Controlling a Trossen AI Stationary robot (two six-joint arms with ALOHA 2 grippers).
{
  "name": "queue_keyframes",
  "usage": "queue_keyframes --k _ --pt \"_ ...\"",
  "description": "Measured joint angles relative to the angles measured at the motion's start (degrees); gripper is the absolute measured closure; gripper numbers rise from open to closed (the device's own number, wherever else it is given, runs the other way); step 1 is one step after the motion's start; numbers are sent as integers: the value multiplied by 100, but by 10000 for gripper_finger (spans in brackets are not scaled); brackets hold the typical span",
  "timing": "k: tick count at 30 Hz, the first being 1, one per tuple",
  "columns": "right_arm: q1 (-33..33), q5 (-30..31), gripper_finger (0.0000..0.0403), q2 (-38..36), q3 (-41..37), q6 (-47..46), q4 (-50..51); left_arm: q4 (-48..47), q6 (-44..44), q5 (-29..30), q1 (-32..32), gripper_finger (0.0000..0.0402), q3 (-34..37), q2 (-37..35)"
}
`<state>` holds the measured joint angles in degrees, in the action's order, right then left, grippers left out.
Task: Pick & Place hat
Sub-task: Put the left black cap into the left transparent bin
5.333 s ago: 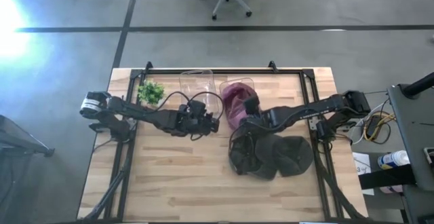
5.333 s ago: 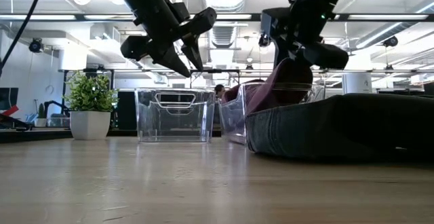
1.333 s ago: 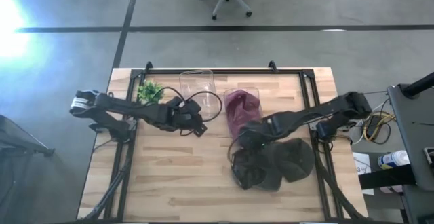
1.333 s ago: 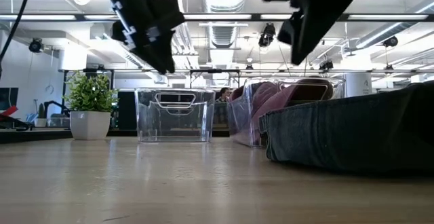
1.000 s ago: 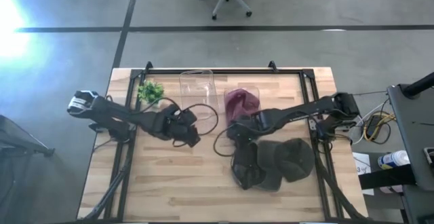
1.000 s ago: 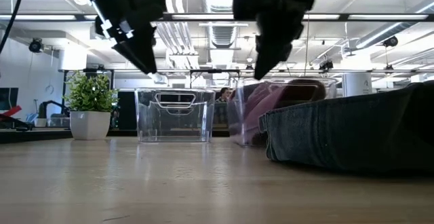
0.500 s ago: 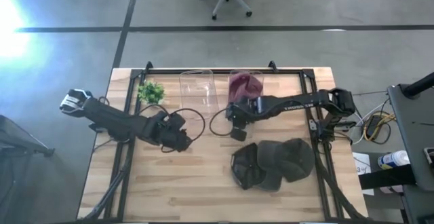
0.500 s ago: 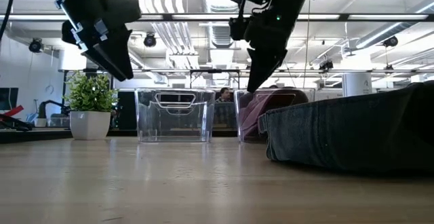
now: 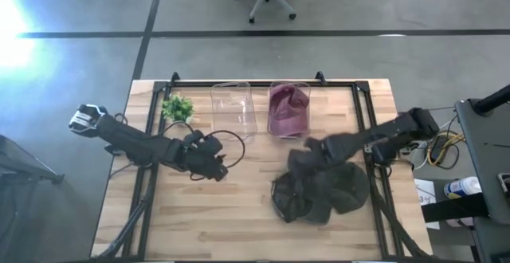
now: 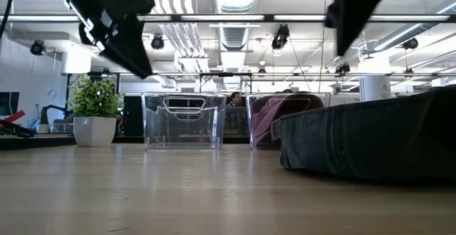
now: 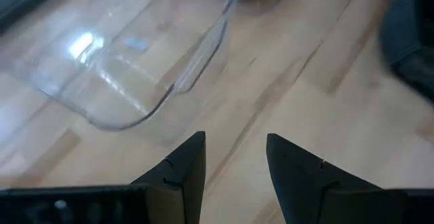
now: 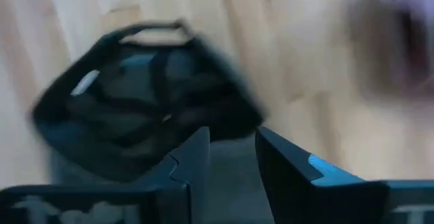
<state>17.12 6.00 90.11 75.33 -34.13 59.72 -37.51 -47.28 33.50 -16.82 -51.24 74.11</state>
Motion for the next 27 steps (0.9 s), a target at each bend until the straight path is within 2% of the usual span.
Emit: queue_keyframes --k 4,7,10,13,18,23,25,27 --pt "528 470 268 71 -42 -1324 -19 -376 -715 -627 245 252 184 -11" --pt "716 576 262 200 -91 -1892 13 -444 -1268 -746 249 252 441 -11" --pt "853 252 261 287 -209 -2520 400 -247 -1572 -1069 239 252 622 -11" --pt "861 -168 261 296 -407 -3265 470 133 -1519 -1312 51 252 683 -9" --pt "701 -336 248 296 -365 -3922 208 1387 -469 -1234 -178 252 777 -9" --pt "786 -519 218 355 -425 -4202 842 3795 1614 -1230 -184 252 1172 -6" --pt "959 -618 208 294 -476 -4331 1106 4807 2021 -1439 7 252 1270 70" --pt "1164 -907 203 207 -592 -4272 1009 5512 2094 -1969 247 252 1280 243"
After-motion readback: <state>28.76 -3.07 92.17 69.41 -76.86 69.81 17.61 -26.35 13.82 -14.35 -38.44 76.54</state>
